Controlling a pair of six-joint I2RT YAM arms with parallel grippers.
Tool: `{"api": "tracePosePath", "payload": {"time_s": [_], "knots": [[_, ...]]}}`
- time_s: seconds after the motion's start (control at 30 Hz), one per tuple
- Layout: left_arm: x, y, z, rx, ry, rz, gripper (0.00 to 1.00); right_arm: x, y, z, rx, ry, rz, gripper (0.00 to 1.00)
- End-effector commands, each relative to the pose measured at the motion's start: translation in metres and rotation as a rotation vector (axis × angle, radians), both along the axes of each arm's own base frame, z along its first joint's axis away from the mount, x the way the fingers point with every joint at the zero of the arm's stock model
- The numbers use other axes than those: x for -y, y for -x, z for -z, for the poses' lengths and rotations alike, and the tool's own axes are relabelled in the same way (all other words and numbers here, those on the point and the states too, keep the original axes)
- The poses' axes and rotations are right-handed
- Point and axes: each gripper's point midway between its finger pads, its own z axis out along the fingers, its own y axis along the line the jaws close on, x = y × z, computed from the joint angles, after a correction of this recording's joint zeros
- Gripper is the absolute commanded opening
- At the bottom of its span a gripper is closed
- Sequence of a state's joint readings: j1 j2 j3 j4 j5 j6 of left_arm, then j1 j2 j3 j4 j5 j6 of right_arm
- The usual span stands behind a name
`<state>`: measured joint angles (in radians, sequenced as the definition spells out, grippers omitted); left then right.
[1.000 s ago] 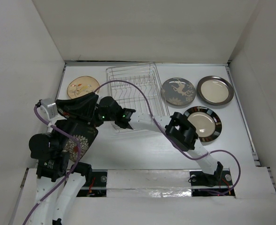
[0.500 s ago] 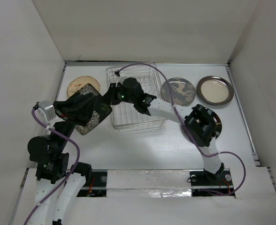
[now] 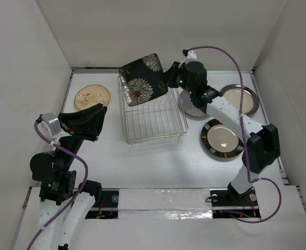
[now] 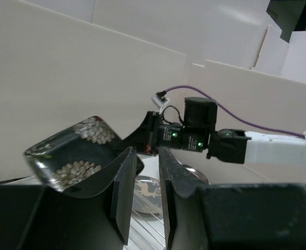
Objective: Load the plates into the dish rack
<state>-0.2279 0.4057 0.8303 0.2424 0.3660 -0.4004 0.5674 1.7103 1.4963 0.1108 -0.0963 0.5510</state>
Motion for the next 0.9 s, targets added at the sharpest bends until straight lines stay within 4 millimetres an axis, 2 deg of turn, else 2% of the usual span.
{"api": "tracePosePath", "payload": {"time_s": [0.0, 0.13, 0.2, 0.37, 0.67, 0.87], "knots": [[0.002, 0.009, -0.010, 0.058, 0.001, 0.018, 0.21, 0.072, -0.009, -0.093, 0.199, 0.054, 0.256, 0.00], [0.003, 0.008, -0.007, 0.053, 0.001, 0.024, 0.22, 0.123, -0.017, -0.095, 0.183, 0.204, 0.410, 0.00], [0.003, 0.006, -0.006, 0.045, 0.002, 0.025, 0.22, 0.140, -0.020, -0.086, 0.155, 0.295, 0.461, 0.00], [0.005, 0.002, -0.001, 0.031, 0.003, 0.035, 0.22, 0.167, -0.028, -0.086, 0.140, 0.399, 0.559, 0.00], [0.007, -0.003, 0.002, 0.016, 0.004, 0.040, 0.22, 0.183, -0.045, -0.080, 0.121, 0.573, 0.628, 0.00], [0.008, -0.004, 0.004, 0.012, 0.003, 0.040, 0.23, 0.174, -0.057, -0.068, 0.120, 0.641, 0.628, 0.00]]}}
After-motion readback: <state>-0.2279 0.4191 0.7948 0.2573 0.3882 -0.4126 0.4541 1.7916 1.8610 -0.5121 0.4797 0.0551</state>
